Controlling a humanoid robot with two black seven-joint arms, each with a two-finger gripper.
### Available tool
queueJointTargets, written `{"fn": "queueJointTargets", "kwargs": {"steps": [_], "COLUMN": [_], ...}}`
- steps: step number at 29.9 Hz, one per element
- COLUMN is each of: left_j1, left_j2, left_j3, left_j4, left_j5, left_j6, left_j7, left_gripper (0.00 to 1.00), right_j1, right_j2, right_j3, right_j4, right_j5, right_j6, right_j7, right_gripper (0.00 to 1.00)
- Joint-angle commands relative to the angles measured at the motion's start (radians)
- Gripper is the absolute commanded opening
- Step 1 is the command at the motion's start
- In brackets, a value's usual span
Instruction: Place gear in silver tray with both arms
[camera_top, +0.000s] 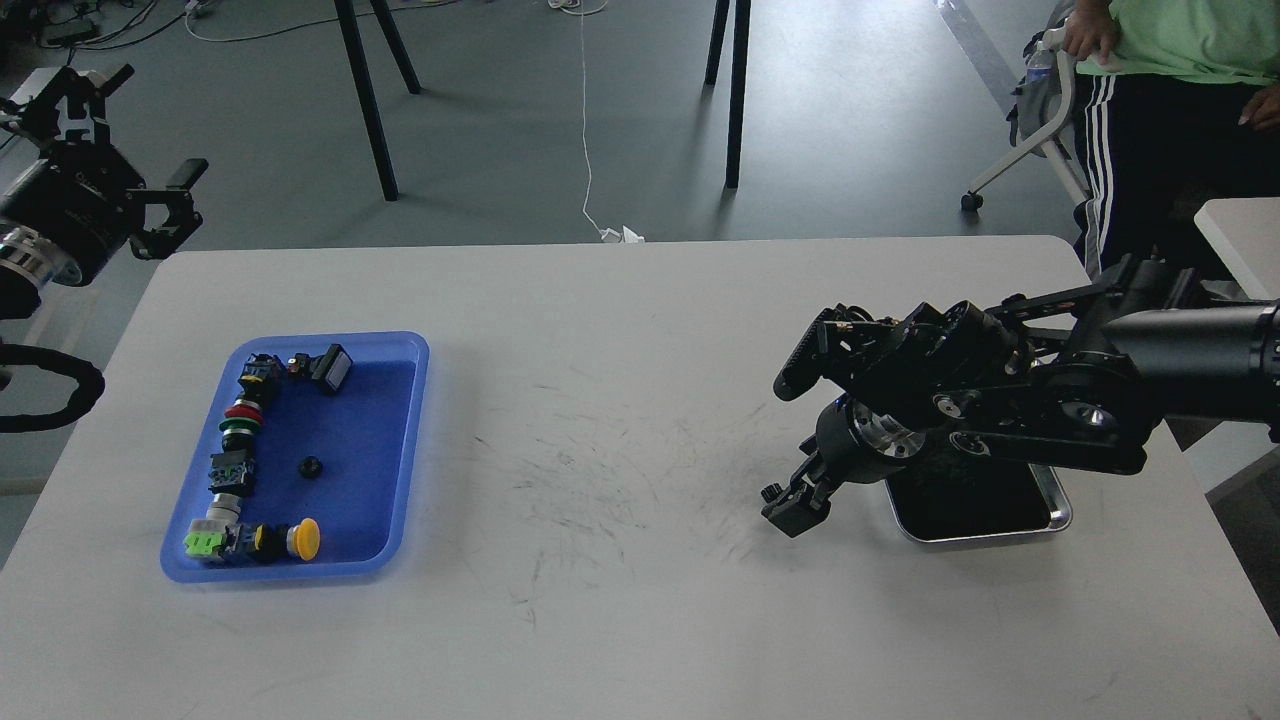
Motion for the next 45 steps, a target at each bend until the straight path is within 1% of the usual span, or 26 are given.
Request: {"fn": "queueJointTargets", "kwargs": {"steps": [1, 4, 7, 9, 11, 15, 17, 25, 27, 32, 34, 45], "left_j1": [0.0, 0.0, 0.001, 0.001, 0.001, 0.003, 0.003, 0.003, 0.004, 0.009, 0.009, 0.012], "left_j2": [0.0, 0.002, 0.003, 0.005, 0.005, 0.005, 0.005, 0.005, 0.003, 0.003, 0.003, 0.002], "left_j3": [0.0, 0.0, 0.0, 0.0, 0.0, 0.0, 0.0, 0.0, 0.0, 0.0, 0.002, 0.002], "left_j4": [0.0, 0.0, 0.0, 0.001, 0.0, 0.0, 0.001, 0.001, 0.001, 0.001, 0.001, 0.001], "left_j5": [0.0, 0.0, 0.0, 0.0, 0.0, 0.0, 0.0, 0.0, 0.0, 0.0, 0.0, 0.0], "left_j6": [-0.001, -0.001, -0.003, -0.004, -0.004, -0.004, -0.004, -0.004, -0.004, -0.004, -0.004, -0.003], "left_j7": [-0.001, -0.001, -0.001, -0.001, -0.002, -0.002, -0.002, -0.002, -0.002, -0.002, -0.002, -0.004], "left_gripper": [0.99, 0.99, 0.99, 0.99, 0.99, 0.99, 0.99, 0.99, 0.99, 0.99, 0.99, 0.99], "right_j1": [-0.002, -0.011, -0.016, -0.016, -0.016, -0.017, -0.017, -0.023, -0.023, -0.02, -0.022, -0.028], "right_j2": [0.029, 0.053, 0.06, 0.066, 0.072, 0.072, 0.072, 0.072, 0.072, 0.072, 0.072, 0.072], "right_j3": [0.001, 0.001, 0.0, 0.0, -0.002, -0.002, -0.002, -0.003, -0.003, -0.003, -0.005, -0.009], "right_j4": [-0.01, -0.014, -0.016, -0.017, -0.019, -0.034, -0.036, -0.036, -0.037, -0.036, -0.039, -0.04], "right_j5": [0.001, 0.001, 0.0, 0.001, 0.0, 0.0, 0.0, 0.0, 0.0, 0.0, 0.0, 0.003], "right_j6": [-0.004, -0.004, -0.006, -0.006, -0.006, -0.006, -0.006, -0.004, -0.004, -0.004, -0.004, 0.0], "right_j7": [0.001, 0.001, 0.001, 0.001, 0.001, 0.001, 0.001, 0.001, 0.001, 0.001, 0.001, 0.004], "right_gripper": [0.9, 0.9, 0.85, 0.85, 0.81, 0.8, 0.77, 0.74, 0.7, 0.69, 0.67, 0.66]}}
